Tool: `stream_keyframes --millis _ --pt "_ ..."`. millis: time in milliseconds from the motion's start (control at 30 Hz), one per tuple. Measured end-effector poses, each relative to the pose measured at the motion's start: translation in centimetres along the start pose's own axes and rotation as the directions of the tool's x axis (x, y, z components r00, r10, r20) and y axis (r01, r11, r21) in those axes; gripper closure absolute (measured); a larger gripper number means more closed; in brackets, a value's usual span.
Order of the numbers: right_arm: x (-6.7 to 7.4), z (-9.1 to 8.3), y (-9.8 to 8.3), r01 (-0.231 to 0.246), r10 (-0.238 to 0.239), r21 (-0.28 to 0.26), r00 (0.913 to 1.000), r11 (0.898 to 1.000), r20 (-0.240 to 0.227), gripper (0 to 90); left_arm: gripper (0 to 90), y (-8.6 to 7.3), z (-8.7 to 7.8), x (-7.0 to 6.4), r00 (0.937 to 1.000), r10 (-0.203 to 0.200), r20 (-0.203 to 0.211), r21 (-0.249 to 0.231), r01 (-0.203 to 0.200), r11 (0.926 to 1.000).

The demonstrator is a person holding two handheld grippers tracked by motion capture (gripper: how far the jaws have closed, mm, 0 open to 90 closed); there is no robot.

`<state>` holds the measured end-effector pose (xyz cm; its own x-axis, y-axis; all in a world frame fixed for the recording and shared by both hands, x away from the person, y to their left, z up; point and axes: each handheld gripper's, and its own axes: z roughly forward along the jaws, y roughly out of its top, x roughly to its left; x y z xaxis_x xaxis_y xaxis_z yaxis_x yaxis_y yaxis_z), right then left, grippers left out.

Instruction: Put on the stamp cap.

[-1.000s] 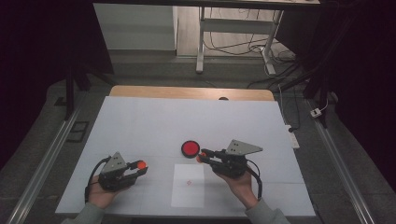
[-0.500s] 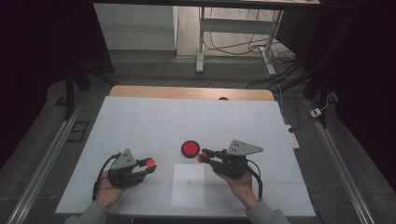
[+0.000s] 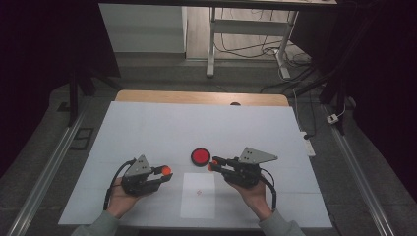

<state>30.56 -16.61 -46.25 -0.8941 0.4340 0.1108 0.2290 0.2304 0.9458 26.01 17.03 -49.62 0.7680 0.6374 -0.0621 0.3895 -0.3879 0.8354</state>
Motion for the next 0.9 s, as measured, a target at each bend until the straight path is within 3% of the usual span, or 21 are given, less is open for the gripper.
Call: stream_keyframes --millis 900 --pt "0.1 0.1 0.0 0.007 -0.007 -0.003 1.0 1.0 -0.004 72.0 64.8 3.2 3.8 -1.9 0.9959 0.054 0.073 0.002 -0.054 0.9985"
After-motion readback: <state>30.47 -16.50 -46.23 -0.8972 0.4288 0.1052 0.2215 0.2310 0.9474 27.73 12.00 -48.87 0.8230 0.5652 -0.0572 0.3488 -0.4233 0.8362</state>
